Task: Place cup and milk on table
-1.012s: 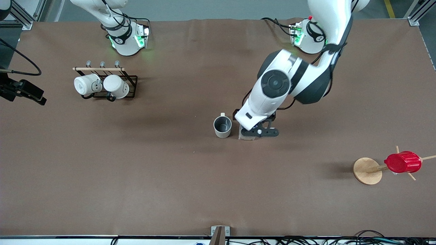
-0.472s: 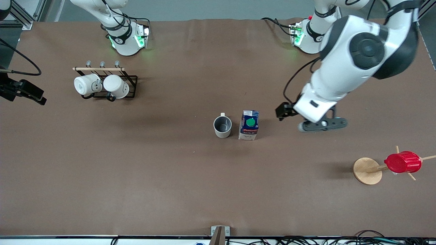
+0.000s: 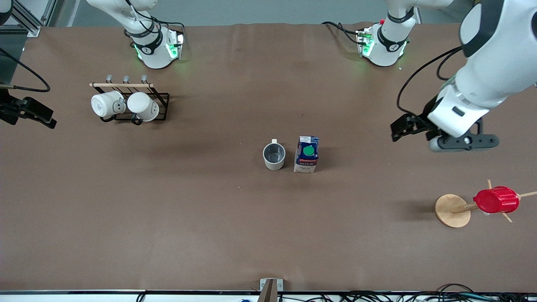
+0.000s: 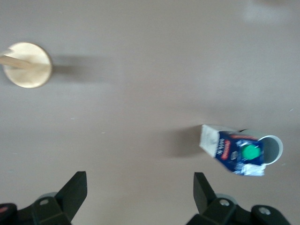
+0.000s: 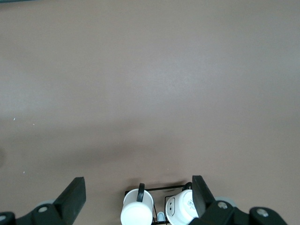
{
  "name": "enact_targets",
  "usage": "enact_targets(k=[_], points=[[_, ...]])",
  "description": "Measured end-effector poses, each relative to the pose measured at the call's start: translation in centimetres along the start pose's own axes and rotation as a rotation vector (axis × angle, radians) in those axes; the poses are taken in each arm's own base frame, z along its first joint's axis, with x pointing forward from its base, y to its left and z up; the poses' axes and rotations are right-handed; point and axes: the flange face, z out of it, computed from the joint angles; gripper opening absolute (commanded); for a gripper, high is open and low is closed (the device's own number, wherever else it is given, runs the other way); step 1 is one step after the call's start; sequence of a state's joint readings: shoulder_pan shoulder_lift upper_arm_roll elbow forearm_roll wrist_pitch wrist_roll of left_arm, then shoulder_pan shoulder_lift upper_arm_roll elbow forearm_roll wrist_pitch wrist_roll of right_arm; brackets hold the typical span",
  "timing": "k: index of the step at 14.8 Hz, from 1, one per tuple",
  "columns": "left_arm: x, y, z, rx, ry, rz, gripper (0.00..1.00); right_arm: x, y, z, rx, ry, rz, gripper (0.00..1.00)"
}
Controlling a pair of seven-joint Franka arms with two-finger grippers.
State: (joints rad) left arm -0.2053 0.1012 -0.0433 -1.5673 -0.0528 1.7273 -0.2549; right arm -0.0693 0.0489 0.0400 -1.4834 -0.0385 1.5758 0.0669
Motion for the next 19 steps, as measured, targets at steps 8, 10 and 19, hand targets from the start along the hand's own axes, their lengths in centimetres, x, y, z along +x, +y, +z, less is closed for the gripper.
enact_targets(k=[8,10,19], points=[[-2.0,-3.5,-2.9,0.063,0.053,0.032,1.00,0.0,0.2,0.0,0.005,-0.001,-0.008,1.00],[-1.8,-4.3,-3.3,0.064,0.057,0.025,1.00,0.0,0.2,0.0,0.005,-0.001,-0.006,1.00],[-2.7,-3.8,-2.9,0.071,-0.020,0.061,1.00,0.0,0.4,0.1,0.007,-0.005,-0.005,1.00]])
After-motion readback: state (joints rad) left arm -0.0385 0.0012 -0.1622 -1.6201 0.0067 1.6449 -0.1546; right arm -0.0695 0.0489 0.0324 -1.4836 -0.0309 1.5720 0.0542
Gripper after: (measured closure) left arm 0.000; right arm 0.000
